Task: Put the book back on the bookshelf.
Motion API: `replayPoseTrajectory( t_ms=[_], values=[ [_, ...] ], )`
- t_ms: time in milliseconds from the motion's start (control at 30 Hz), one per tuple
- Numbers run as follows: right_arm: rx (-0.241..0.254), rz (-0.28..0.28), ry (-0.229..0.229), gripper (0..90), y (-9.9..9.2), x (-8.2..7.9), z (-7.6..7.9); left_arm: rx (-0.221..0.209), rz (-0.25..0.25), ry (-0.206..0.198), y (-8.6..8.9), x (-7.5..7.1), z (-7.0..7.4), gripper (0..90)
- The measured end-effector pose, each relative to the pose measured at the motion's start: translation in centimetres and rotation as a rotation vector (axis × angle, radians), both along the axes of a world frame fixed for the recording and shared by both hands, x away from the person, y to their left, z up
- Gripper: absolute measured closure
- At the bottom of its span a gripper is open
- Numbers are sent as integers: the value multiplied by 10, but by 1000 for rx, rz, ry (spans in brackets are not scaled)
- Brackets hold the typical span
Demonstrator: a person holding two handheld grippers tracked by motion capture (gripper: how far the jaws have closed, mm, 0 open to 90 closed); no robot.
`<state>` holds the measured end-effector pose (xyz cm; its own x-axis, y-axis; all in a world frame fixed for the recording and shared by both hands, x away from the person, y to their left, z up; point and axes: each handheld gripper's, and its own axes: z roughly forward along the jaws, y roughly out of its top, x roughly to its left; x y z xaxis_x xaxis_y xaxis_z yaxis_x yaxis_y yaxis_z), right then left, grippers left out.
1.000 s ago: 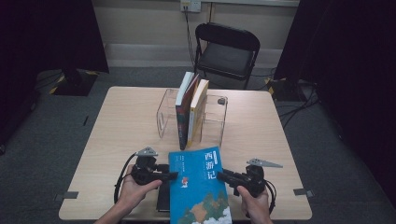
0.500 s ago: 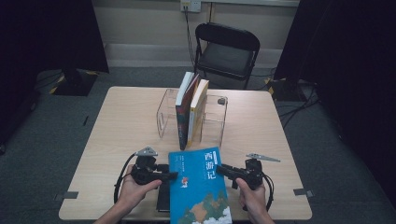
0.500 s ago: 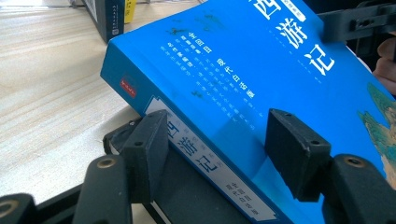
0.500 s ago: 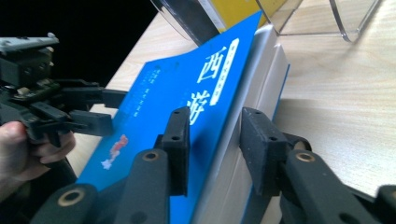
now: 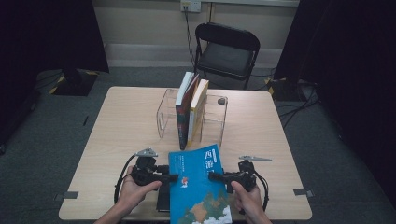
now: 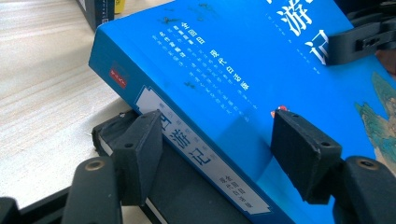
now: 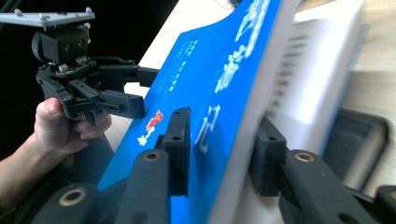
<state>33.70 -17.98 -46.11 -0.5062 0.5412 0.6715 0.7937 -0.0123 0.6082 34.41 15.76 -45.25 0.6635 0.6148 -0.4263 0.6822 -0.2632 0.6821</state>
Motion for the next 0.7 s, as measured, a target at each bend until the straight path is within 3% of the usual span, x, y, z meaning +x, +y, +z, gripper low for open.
replayPoseTrajectory(
  t_ms=[167, 367, 467, 500, 700],
  values=[
    [52, 61, 40, 560, 8, 15, -2, -6, 2, 0, 0, 1, -1, 333],
    [29, 90, 42, 549, 14, 19, 0, 5, 8, -2, -2, 2, -2, 297],
    [19, 108, 37, 609, 18, 21, -1, 6, 8, -3, -3, 2, -2, 291],
    [19, 104, 64, 670, 18, 24, -2, 2, 7, 0, -3, 2, -2, 289],
    [27, 123, 75, 677, 21, 30, -4, 8, 13, 9, -5, 4, -3, 247]
  ],
)
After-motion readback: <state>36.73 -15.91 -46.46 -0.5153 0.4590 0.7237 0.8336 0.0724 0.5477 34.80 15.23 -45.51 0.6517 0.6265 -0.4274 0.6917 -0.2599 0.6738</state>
